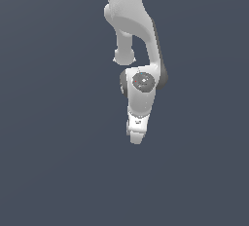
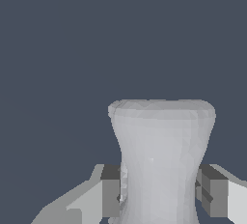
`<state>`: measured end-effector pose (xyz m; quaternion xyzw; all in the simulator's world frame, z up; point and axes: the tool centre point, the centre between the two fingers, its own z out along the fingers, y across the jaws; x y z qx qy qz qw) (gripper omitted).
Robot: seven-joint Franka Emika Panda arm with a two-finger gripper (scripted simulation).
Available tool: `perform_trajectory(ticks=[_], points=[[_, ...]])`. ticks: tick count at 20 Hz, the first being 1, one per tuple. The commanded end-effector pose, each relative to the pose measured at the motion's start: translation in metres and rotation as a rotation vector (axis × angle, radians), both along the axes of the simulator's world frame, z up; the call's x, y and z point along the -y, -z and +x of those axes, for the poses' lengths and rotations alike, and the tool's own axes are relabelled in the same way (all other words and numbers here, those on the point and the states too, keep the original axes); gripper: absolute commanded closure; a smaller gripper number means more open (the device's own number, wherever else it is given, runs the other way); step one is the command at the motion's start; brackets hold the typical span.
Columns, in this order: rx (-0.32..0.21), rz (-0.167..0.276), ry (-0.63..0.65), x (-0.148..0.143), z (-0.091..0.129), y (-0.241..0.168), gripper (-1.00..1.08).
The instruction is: Pick up the object and move it to a goal position.
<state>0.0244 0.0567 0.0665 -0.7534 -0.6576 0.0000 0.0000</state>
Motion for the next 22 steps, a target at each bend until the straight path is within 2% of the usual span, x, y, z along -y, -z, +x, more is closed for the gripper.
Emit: perform_trajectory(ticks=[1, 6, 11, 22], points=[[0.000, 0.000, 0.000, 0.000, 0.000, 0.000, 1.08], [0.000, 0.000, 0.000, -0.001, 0.001, -0.013, 1.08], [0.000, 0.000, -0.001, -0.005, 0.003, -0.044, 1.08], [0.000, 0.001, -0.002, -0.018, 0.012, -0.157, 1.08]])
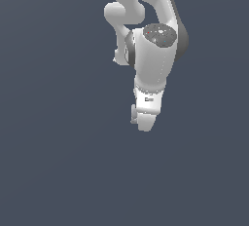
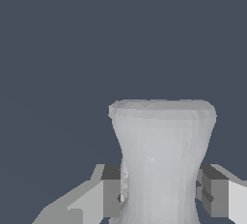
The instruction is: Pick up the object and move it to a goal position.
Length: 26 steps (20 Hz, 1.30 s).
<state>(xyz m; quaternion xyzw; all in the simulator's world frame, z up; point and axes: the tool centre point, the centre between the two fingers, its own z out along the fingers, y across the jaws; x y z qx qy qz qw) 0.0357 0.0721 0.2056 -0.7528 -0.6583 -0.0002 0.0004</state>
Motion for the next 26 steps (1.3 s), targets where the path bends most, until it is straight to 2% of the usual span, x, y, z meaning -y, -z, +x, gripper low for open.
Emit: perform_trajectory(ticks=[1, 8, 13, 19, 26], points=[[0.000, 0.001, 0.000, -0.003, 0.002, -0.029, 1.08], [0.000, 0.001, 0.000, -0.011, 0.010, -0.105, 1.08], [0.000, 0.000, 0.001, -0.015, 0.016, -0.143, 1.08], [0.000, 0.000, 0.002, -0.017, 0.020, -0.170, 1.08], [0.000, -0.001, 0.002, -0.019, 0.023, -0.181, 1.08]])
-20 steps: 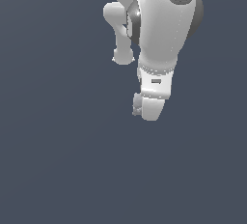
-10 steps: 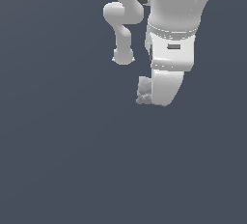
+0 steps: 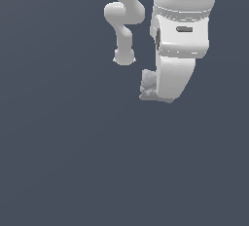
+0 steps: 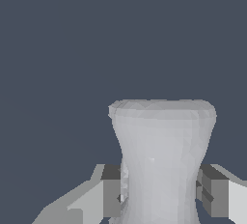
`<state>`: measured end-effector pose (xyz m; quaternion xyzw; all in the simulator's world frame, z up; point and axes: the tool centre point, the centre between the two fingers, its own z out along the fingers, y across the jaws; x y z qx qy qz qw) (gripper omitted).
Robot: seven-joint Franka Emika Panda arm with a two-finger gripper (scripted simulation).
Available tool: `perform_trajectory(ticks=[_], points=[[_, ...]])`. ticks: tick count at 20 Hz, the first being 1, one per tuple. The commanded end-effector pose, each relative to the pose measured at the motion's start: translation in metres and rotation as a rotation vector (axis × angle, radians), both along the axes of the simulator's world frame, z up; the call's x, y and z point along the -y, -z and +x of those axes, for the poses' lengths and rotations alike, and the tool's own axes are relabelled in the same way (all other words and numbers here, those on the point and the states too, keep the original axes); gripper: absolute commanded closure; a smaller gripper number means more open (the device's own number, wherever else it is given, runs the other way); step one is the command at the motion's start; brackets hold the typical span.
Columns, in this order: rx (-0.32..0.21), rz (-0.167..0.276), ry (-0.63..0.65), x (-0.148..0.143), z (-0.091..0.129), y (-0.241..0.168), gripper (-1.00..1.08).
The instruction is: Pick up the object and move it to a goal position.
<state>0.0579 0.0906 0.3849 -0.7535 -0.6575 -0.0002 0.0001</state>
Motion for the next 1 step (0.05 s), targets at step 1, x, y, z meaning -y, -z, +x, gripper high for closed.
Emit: perform_trajectory(ticks=[1], points=[[0.000, 0.000, 0.000, -0.0001, 0.0004, -0.0016, 1.08]])
